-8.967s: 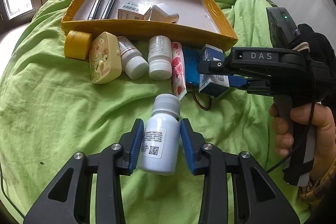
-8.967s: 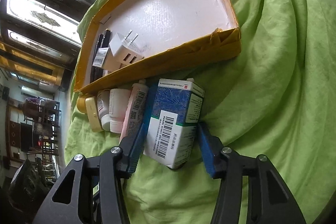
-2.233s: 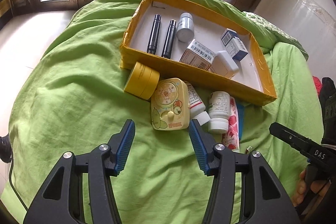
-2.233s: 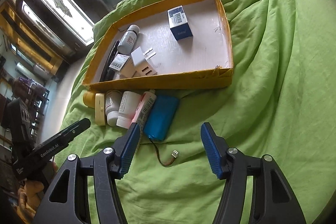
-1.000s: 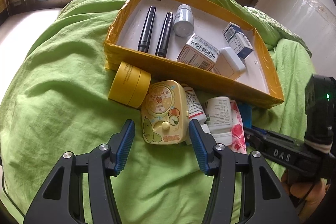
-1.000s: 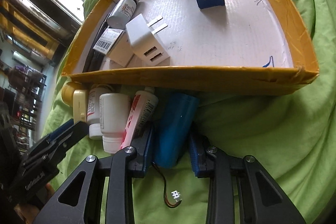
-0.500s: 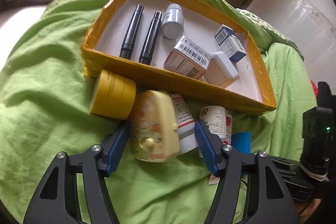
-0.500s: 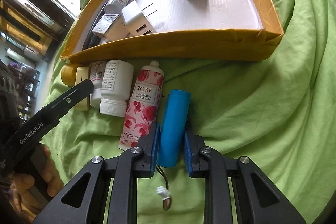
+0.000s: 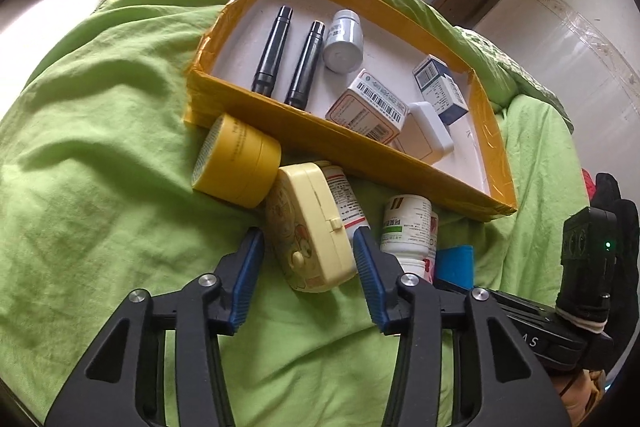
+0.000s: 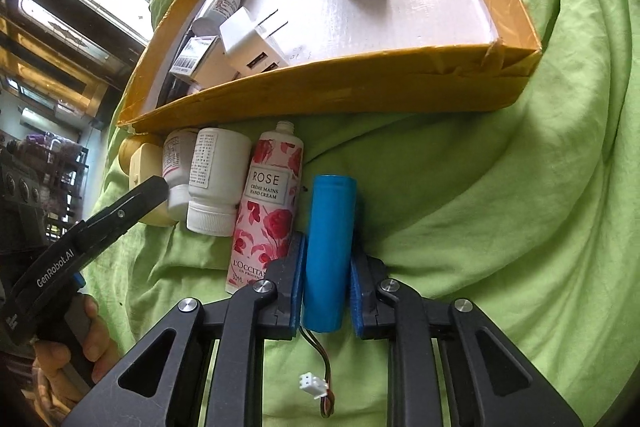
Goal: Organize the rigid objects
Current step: 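Grasp the blue battery pack with the right tool while the left tool grasps the pale yellow cream case, then lift the cream case with the left tool while the right tool lifts the battery pack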
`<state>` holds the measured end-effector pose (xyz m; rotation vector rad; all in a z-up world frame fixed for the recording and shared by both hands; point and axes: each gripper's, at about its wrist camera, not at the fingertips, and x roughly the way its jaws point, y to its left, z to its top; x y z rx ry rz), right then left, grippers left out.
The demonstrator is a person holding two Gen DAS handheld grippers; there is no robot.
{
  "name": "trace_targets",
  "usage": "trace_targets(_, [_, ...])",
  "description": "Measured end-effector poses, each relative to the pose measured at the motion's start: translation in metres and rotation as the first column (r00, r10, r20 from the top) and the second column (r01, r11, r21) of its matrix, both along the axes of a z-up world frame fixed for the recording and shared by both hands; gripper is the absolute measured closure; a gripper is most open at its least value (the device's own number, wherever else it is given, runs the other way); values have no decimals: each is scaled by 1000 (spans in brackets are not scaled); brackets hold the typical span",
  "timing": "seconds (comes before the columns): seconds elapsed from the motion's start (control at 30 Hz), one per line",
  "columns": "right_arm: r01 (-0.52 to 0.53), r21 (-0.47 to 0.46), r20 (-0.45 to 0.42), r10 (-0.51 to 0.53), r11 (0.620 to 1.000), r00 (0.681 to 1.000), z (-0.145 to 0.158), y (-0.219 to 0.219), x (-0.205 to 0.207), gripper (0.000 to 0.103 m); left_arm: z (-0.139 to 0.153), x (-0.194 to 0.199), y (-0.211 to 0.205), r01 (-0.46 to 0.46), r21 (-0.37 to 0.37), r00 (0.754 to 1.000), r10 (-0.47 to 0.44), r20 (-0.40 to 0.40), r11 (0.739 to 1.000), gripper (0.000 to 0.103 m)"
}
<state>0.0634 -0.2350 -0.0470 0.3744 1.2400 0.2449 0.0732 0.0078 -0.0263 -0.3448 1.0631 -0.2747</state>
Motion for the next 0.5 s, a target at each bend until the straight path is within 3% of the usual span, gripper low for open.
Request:
trace_targets(0.1, [-7,-38,7,7,999,1000,5,8,-1,86,3,-4,1,-12,26,1000,12,7,1000,68])
trace_targets(0.17, [-6,-43,5,7,999,1000,4,10,0,86,4,-7,5,-35,57,999,34,12,998,82])
trace_targets(0.3, [7,-20,-11,-8,1000,1000,-1,12,5,86,4,-6,11,-71,76,997,70,19,995,83])
trace_targets(0.5, [24,33,-21,-24,999,1000,-8,6,15,86,-8,5,4,-43,105,999,43,1,994,84])
